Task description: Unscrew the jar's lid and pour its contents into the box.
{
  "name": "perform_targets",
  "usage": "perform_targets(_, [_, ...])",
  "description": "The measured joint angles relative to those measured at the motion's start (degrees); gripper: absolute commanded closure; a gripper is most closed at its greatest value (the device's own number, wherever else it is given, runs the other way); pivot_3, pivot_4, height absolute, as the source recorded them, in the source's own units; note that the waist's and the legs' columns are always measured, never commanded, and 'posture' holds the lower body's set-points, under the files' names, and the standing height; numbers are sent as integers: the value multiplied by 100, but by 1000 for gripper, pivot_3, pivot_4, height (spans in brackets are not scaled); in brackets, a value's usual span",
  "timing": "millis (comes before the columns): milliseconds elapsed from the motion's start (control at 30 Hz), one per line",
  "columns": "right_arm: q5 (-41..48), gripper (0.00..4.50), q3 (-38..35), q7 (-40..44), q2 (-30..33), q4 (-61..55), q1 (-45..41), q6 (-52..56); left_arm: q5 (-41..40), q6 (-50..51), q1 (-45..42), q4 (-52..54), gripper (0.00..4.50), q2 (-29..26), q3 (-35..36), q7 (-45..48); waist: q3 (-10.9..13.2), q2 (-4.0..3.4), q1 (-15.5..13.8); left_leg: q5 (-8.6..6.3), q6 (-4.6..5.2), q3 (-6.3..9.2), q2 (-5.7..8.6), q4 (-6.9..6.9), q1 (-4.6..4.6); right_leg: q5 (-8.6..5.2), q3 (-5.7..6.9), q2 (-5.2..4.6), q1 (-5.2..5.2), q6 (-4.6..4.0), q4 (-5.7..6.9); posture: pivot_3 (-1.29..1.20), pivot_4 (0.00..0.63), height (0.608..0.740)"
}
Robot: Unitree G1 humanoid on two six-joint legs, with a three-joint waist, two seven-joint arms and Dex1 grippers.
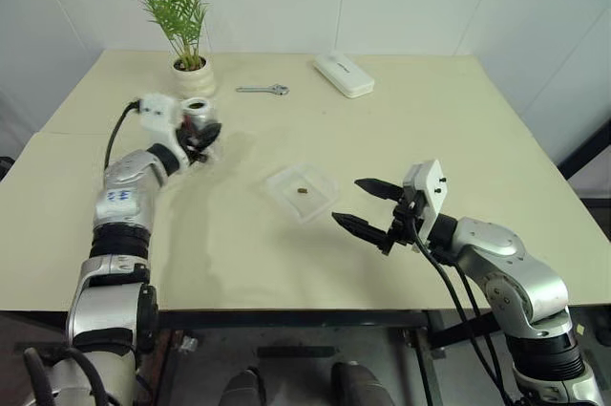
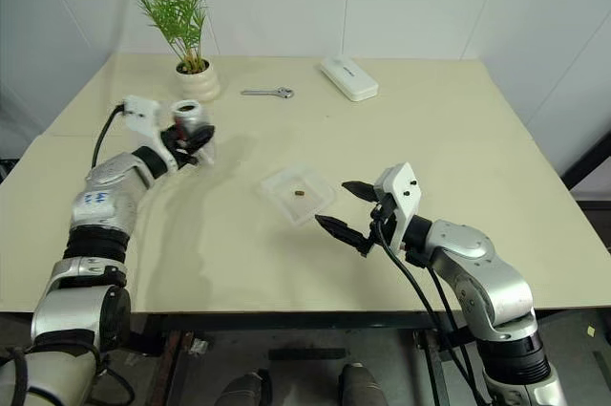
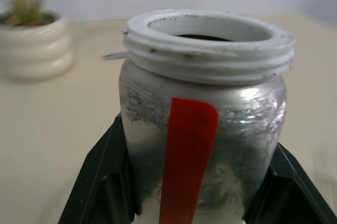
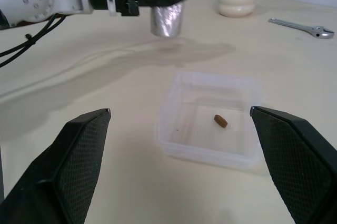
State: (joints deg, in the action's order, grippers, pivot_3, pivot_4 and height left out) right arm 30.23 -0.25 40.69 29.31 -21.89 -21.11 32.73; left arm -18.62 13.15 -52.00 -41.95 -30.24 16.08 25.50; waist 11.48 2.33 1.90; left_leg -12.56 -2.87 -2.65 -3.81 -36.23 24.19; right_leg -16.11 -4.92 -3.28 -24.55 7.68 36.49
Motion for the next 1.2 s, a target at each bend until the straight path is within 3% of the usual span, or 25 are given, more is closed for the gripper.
perform_targets(167, [-195, 25, 34, 217, 141, 117, -34, -256, -96, -738, 481, -736, 2571, -273, 853, -547, -2, 3, -17, 1, -2, -2, 0, 3, -4, 0, 0, 0, 2, -1, -2, 0, 150, 740])
perform_targets(367, [-443, 25, 256, 433, 151, 428, -256, -533, 146, -1750, 665, -1462, 2571, -380, 830, -537, -7, 12, -83, 1, -2, -4, 0, 3, -3, 7, 2, -1, 8, -4, -20, 0, 150, 740])
perform_targets(633, [-562, 0, 284, 497, 130, 581, -286, -657, 283, -2253, 777, -1823, 16, -342, 792, -588, -8, 13, -25, 1, -2, -6, -1, 14, -3, 8, 2, 0, 7, -4, -29, 0, 150, 740])
perform_targets(900, [-568, 0, 324, 562, 87, 610, -292, -657, 468, -2235, 1211, -1713, 16, -464, 616, -588, -8, 13, -24, 0, -3, -9, -1, 19, -2, 8, 2, -1, 6, -4, -37, 0, 150, 740])
perform_targets(1200, [-564, 0, 325, 572, 91, 467, -52, -652, 486, -1977, 3068, 586, 16, -636, 533, -103, -9, 14, -26, -5, -3, -19, -9, 24, -4, 10, 2, -5, 3, -13, -43, 0, 150, 740])
